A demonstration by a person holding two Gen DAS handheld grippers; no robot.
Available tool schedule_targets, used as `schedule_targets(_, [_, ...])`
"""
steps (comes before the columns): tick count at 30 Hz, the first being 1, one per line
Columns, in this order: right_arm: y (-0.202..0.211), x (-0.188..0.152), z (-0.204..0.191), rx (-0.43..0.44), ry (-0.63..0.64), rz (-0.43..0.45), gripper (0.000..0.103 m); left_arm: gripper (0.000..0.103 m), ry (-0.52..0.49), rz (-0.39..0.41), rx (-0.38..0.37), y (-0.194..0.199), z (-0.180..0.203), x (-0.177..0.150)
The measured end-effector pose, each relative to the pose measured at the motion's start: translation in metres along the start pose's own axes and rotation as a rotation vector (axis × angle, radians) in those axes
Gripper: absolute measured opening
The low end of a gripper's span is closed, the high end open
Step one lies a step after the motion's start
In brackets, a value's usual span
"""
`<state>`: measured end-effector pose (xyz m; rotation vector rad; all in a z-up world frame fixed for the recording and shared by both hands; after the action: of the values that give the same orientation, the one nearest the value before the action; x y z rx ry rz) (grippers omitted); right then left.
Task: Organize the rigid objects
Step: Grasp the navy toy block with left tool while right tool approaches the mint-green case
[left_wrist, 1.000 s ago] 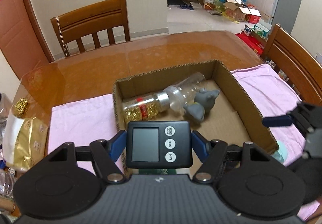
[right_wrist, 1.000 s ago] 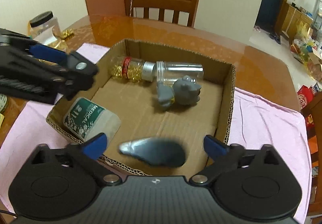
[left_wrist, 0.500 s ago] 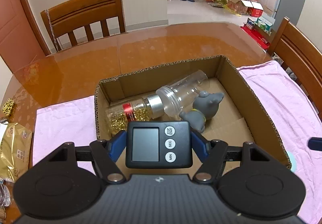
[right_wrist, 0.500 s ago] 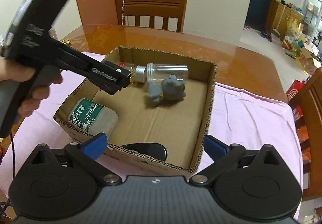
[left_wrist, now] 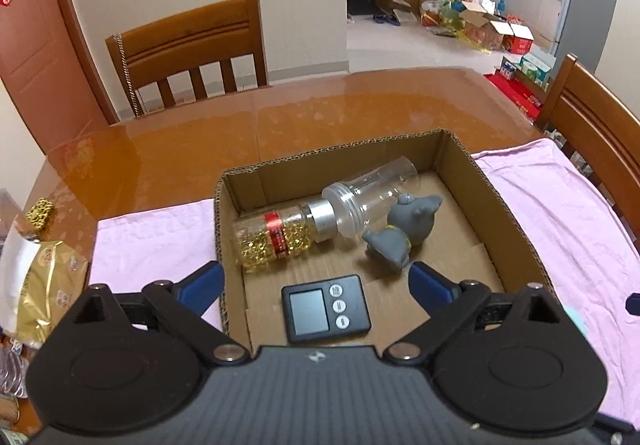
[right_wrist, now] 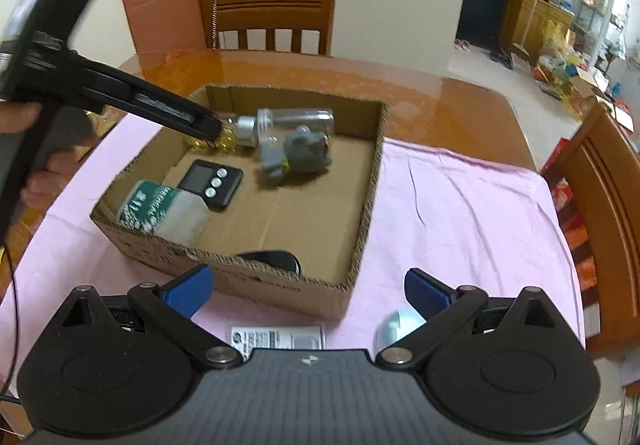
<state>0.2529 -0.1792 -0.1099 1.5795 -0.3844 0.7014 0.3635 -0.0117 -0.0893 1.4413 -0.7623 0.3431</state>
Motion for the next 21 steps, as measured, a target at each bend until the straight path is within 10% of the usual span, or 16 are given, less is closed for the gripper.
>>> schedule_targets(21, [0.003, -0.082, 0.024, -0.064, -0.058, -0.065, 0.103, 0.1, 0.086, -0.116, 0.029, 0.034, 0.028, -0.116])
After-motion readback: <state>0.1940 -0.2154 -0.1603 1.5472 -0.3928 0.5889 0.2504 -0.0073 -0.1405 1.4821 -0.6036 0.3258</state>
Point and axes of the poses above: each gripper's, at about its wrist camera, not at the fingertips, and y roughly against the way its jaws point, z to its right, x to its top, the point moved 8 cm from there along -y, roughly the way its jaws point, and after that the axes turned 2 degrees about z, right-handed, at the moved point
